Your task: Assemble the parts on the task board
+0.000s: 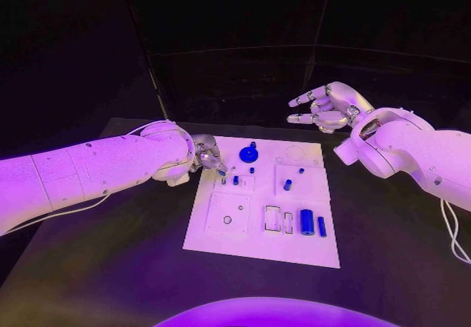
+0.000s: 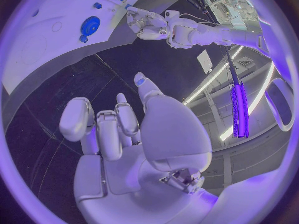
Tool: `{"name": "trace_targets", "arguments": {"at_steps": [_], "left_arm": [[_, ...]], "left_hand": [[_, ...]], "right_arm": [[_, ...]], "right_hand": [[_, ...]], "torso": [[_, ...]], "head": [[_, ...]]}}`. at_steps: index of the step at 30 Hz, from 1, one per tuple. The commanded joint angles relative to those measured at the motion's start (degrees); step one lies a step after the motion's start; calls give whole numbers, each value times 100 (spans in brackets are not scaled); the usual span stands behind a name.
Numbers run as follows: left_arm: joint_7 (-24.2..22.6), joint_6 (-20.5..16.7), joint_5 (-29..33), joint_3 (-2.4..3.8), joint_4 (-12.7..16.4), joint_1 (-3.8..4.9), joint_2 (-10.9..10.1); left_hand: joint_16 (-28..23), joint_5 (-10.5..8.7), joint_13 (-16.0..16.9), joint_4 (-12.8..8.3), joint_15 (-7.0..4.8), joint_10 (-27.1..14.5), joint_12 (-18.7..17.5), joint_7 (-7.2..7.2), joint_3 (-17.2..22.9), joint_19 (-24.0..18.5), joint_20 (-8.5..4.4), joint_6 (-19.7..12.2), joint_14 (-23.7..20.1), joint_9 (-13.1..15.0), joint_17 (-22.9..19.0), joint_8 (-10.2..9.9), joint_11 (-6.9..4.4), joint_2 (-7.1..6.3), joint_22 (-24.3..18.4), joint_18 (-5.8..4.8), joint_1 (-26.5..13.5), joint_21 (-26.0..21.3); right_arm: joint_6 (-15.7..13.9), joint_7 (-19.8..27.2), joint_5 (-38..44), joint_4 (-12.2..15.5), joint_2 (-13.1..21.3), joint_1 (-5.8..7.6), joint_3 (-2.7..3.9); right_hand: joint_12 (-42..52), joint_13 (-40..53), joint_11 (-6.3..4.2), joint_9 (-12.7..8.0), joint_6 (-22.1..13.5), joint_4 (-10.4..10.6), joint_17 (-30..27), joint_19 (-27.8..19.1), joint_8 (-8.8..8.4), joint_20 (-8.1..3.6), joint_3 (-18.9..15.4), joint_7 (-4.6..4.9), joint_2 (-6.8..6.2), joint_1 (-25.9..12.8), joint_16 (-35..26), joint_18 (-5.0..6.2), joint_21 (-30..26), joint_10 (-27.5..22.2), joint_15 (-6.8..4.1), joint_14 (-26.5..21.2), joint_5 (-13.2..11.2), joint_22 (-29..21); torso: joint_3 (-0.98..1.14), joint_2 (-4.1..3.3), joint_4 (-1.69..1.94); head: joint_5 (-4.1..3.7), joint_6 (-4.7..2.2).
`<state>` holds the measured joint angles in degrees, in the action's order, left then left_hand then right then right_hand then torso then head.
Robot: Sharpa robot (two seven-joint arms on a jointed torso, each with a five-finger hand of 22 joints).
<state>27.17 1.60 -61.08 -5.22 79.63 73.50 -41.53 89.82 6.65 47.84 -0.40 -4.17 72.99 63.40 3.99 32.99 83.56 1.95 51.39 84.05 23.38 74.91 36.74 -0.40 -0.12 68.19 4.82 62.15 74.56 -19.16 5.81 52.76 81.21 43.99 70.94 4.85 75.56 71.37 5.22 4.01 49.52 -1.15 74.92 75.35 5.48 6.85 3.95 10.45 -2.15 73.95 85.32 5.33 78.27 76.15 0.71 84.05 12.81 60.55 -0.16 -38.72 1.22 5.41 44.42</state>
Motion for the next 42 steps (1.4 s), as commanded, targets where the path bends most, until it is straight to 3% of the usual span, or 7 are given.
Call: {"name": "trace_targets", "arguments": {"at_steps": [1, 16, 42], "left_arm": [[160, 195, -204, 2, 9, 3, 7], [209, 464, -218, 2, -52, -30, 87], [216, 496, -218, 3, -147, -68, 172]], "left_hand": [[18, 23, 1, -690, -31, -2, -23, -46, 738, 11, -23, 5, 595, 14, 1509, 38, -53, 6, -1, -30, -22, -9], [18, 19, 2, -657, -41, 13, -19, -64, 764, 12, -31, 12, 595, 40, 1509, 98, -66, -22, 0, -30, -74, -11], [18, 16, -8, -648, -44, 15, -23, -69, 769, 11, -33, 8, 595, 49, 1509, 116, -70, -33, -3, -29, -90, -14]], "right_arm": [[33, 31, -14, 8, 1, 9, 3], [37, 31, -14, 4, -8, 8, 3], [44, 30, -14, 4, -12, 7, 3]], "right_hand": [[-9, 0, 3, -4, -33, 14, 355, -28, 29, -2, -15, -10, 36, -32, -34, 24, -24, -31, 2, 344, 17, 0], [-7, 0, 3, -5, -37, 31, 354, -27, 30, -1, -24, -10, 47, -44, -35, 24, -26, -30, 2, 344, 27, -2], [-9, -2, 3, -5, -38, 32, 354, -27, 30, -1, -25, -10, 49, -43, -35, 25, -26, -31, 2, 344, 28, -3]], "torso": [[-1, -2, 4], [-3, -4, 3], [2, -1, -1]], "head": [[1, 3], [1, 27], [0, 42]]}}
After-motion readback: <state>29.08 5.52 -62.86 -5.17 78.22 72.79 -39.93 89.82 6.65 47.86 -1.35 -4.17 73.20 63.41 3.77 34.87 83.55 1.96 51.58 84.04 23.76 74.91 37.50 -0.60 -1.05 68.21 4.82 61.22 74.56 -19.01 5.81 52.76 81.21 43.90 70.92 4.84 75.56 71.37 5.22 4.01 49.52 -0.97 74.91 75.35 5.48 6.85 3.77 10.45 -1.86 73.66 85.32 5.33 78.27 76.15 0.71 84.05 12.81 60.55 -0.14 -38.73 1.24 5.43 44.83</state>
